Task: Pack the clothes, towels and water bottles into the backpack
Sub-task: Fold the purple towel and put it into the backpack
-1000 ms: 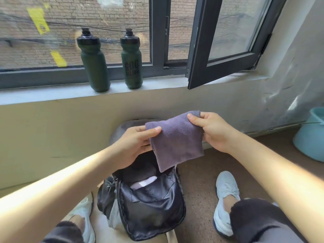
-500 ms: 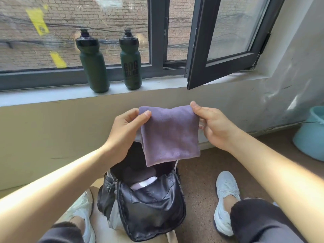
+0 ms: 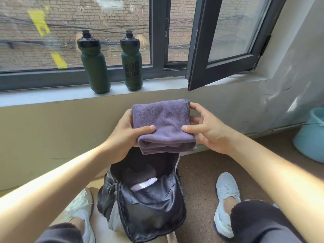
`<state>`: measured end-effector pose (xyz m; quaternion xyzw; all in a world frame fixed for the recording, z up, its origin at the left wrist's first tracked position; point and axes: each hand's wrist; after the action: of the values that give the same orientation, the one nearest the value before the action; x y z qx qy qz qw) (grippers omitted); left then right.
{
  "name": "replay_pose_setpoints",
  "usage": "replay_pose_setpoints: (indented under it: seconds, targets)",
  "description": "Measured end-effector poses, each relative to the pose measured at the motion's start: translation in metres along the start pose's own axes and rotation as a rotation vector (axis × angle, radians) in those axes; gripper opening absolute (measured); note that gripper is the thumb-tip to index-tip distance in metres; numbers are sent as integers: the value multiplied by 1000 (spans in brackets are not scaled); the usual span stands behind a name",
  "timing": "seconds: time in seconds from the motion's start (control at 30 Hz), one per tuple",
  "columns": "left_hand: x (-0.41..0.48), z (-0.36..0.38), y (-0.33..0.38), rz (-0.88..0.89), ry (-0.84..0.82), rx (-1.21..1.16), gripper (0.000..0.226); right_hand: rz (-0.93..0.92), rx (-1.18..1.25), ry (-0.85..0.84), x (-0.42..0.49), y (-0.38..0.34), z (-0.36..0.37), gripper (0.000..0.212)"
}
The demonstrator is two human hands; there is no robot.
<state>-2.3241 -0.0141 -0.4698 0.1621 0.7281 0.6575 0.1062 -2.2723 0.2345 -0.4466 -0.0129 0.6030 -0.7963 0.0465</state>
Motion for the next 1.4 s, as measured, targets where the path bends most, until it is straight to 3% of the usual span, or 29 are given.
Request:
replay_pose_setpoints:
  seconds: [0.23, 0.37, 0.5, 0.67, 0.77, 0.83, 0.97, 1.07, 1.27, 1.4]
  targets:
    - [3, -4, 6, -15, 51, -139, 53, -75, 53, 103, 4, -1, 0, 59]
    - [0, -8, 12, 32, -59, -112, 40, -85, 11, 169, 4, -2, -1, 62]
    - [-4, -7, 16, 118, -76, 80, 35, -243, -512, 263, 0, -1, -4, 76]
    - [-9, -3, 20, 263, -192, 367, 40, -302, -830, 10, -7, -7, 12, 81]
    - [-12, 2, 23, 287, -222, 460, 40, -251, -767, -158, -8, -1, 26, 53]
    - [-12, 3, 24, 277, -201, 511, 38, -283, -752, -139, -7, 5, 29, 32]
    - [-9, 2, 23, 69, -197, 587, 20, -371, -725, -51, -1, 8, 22, 15]
    - [-12, 1, 22, -111, -293, 564, 51, -413, -735, -13, 0, 9, 20, 9]
    - [-11, 5, 30, -333, -219, 287, 21, -447, -773, 28, -4, 13, 30, 28]
    - [-14, 13, 33, -400, -124, 125, 21, -337, -700, -67, -10, 15, 47, 45]
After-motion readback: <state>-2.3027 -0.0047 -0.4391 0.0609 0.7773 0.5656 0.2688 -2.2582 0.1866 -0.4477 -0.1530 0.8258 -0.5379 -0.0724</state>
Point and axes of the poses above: each hand's wrist, its own x-axis towards the middle knuckle, its own z-axis out of the palm, y = z × x, and after that the axes turned 11 degrees about x, right-handed
